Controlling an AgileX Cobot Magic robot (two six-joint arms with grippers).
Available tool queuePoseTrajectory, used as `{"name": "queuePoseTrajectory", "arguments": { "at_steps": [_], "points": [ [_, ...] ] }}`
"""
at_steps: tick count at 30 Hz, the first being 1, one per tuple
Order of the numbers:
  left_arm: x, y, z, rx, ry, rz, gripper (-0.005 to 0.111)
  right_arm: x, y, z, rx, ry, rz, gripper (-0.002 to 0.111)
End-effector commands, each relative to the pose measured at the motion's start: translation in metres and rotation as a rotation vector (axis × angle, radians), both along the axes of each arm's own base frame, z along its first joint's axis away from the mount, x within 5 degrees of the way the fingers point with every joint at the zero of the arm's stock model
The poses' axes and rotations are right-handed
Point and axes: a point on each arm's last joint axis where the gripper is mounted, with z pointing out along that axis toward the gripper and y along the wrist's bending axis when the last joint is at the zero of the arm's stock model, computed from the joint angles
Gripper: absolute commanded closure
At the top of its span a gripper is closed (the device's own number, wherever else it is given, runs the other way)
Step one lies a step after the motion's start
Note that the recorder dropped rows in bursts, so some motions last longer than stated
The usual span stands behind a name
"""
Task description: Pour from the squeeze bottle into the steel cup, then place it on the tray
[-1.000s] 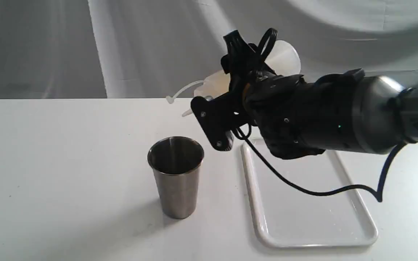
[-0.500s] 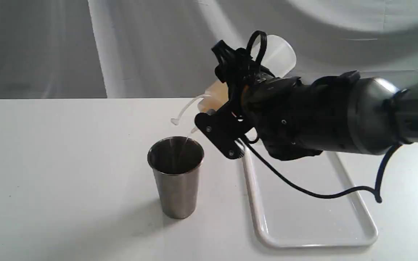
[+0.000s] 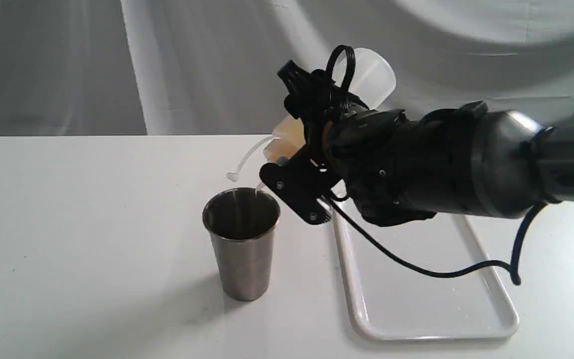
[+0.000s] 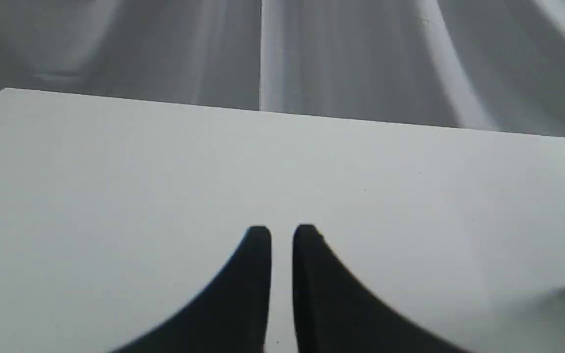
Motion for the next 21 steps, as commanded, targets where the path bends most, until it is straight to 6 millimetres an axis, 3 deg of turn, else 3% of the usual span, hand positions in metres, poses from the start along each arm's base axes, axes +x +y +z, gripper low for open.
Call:
{"name": "queuePoseTrajectory", "arguments": {
  "at_steps": [1,21],
  "points": [
    [0.0002,-0.0003,-0.0017,-0.007,0.006,-0.004,0.098,-0.0004,-0.0005,0.0100,-0.016,-0.036,-0.002,0.108],
    [0.0002,-0.0003,-0.0017,-0.007,0.006,-0.004,0.098,-0.0003,-0.0017,0.0105,-0.020,-0.042,-0.014,0.108]
  ]
}}
